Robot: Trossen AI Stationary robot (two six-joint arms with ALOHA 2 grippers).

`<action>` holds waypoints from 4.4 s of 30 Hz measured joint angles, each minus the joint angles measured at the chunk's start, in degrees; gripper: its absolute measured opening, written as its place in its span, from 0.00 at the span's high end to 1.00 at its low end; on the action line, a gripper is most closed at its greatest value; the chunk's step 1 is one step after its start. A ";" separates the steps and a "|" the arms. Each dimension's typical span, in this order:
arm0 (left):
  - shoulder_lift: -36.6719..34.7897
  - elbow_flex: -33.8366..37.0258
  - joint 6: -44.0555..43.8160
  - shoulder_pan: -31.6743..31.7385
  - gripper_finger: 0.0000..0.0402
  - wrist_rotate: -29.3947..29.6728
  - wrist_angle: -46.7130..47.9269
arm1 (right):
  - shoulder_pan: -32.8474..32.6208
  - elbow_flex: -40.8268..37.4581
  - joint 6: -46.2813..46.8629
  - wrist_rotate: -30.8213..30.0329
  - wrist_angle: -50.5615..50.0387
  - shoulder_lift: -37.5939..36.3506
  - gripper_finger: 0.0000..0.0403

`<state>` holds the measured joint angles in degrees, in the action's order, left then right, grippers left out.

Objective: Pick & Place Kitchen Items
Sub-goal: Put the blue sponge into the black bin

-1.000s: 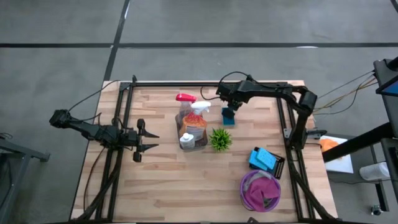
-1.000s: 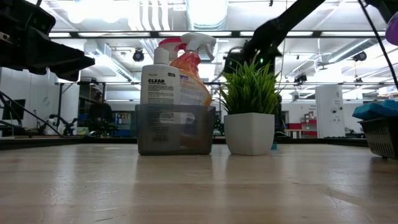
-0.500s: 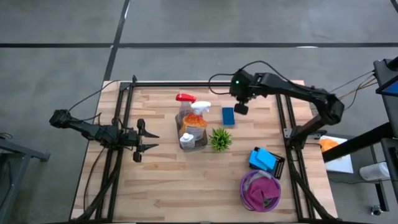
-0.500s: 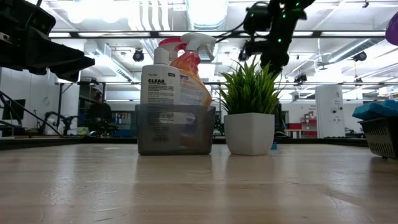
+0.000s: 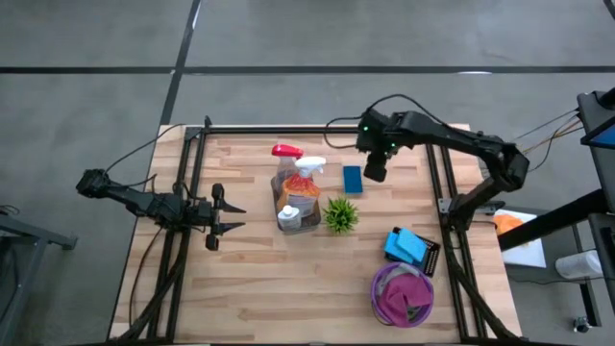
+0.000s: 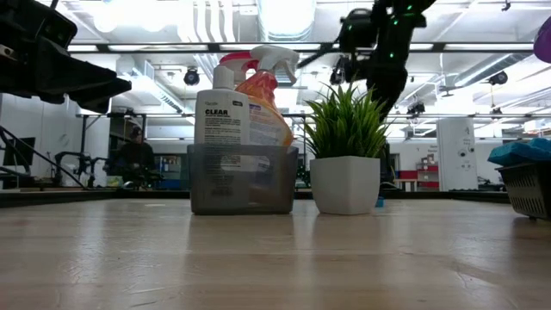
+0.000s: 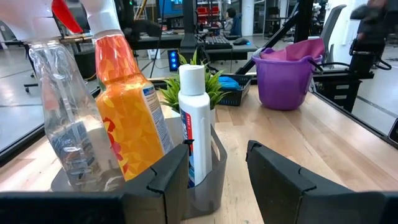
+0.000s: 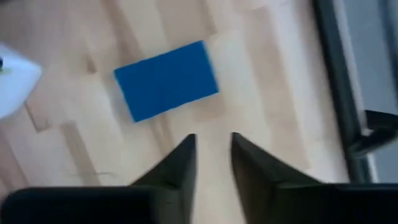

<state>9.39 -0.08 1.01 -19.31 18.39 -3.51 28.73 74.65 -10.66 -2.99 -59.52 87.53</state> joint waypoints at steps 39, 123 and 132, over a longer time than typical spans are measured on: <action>0.12 0.00 0.64 0.00 0.60 0.02 0.04 | -1.42 0.17 -12.31 5.56 7.03 25.92 0.17; 0.26 0.00 0.32 0.01 0.60 -0.02 0.07 | -7.91 -12.56 1.96 2.87 11.91 15.36 0.25; 0.26 0.00 0.42 0.00 0.60 -0.03 0.07 | -9.86 -15.05 3.01 -5.76 15.90 15.21 0.25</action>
<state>9.65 -0.08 1.43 -19.31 18.37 -3.44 18.87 59.60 -7.65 -8.75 -43.62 102.74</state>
